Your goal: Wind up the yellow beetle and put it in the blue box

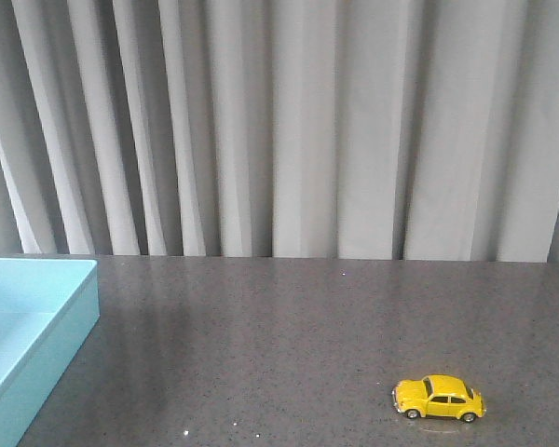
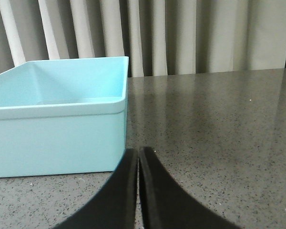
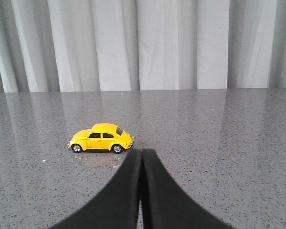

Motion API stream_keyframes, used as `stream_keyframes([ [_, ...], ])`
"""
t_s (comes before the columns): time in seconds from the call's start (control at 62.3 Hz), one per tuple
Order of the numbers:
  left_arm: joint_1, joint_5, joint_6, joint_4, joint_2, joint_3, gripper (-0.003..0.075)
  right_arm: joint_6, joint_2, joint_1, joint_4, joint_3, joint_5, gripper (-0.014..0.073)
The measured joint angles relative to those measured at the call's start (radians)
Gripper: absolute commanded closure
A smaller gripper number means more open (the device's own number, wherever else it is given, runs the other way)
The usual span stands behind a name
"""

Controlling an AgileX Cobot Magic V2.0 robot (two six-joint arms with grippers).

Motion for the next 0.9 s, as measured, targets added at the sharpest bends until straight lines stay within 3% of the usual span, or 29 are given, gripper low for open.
stream_keyframes([
  [0.417, 0.000, -0.046, 0.000, 0.000, 0.000, -0.037, 0.0725, 0.000, 0.000, 0.000, 0.035, -0.021, -0.006, 0.0601],
  [0.658, 0.000, -0.075, 0.001, 0.000, 0.079, -0.309, 0.0725, -0.013, 0.074, 0.000, 0.040, -0.298, 0.043, 0.0601],
  [0.898, 0.000, 0.083, 0.002, 0.001, 0.379, -0.621, 0.0725, -0.046, 0.343, 0.000, 0.026, -0.595, 0.177, 0.0601],
])
